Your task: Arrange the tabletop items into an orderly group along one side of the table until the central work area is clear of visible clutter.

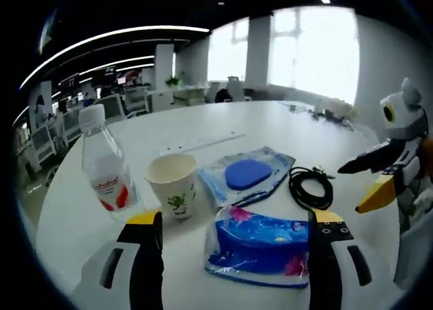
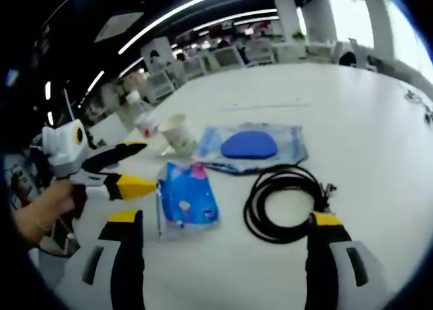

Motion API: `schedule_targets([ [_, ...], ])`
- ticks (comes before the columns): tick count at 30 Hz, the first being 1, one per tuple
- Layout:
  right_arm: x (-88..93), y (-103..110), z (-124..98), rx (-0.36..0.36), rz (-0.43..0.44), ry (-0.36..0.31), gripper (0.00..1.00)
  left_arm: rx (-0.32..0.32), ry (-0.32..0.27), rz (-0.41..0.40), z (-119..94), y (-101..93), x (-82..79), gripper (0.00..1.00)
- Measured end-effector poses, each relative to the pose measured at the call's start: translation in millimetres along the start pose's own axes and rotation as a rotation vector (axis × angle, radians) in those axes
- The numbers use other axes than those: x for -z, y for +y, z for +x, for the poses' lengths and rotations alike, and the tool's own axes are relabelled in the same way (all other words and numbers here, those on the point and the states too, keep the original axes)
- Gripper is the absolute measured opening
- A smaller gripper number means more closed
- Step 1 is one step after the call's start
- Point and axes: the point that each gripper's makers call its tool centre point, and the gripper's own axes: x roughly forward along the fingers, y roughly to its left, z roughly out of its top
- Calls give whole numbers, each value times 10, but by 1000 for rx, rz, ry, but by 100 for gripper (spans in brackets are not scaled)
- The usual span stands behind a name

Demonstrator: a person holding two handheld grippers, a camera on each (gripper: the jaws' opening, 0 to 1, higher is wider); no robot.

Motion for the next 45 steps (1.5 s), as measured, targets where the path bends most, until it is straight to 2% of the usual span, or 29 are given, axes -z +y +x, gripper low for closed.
schedule_targets([
  [5, 43, 94, 36, 1, 19, -3, 96, 7, -19, 12, -32, 20, 20, 84],
  [8, 79, 169, 61, 8, 15, -10, 92, 6, -9, 23, -48, 55, 79, 81],
  [11, 134, 251, 94, 11, 17, -19, 85, -9, 3, 36, -77, 120, 138, 77],
  [13, 99, 285, 104, 31, 34, -78, 76, -18, 0, 26, -94, 176, 164, 72],
  [15, 130, 355, 134, 28, 29, -80, 73, -30, -3, 19, -110, 230, 189, 66],
  [19, 221, 415, 216, 59, 43, -63, 64, -40, -1, 9, -109, 296, 232, 59],
  [26, 370, 574, 347, 55, 53, -38, 42, -32, 28, 19, -20, 329, 365, 46],
  [29, 424, 627, 399, 53, 78, -17, 40, -27, 24, 6, 28, 332, 399, 38],
  [31, 448, 653, 434, 54, 80, -13, 36, -24, 29, 9, 55, 331, 416, 38],
  [34, 483, 671, 485, 57, 98, -1, 30, -12, 35, 6, 73, 324, 440, 32],
  [37, 496, 659, 512, 74, 88, 2, 29, -14, 54, 6, 94, 342, 493, 27],
  [42, 551, 611, 521, 92, 111, 24, 18, -4, 60, -12, 79, 317, 532, 14],
  [45, 540, 638, 526, 76, 104, 17, 14, -7, 56, -33, 58, 310, 567, 14],
])
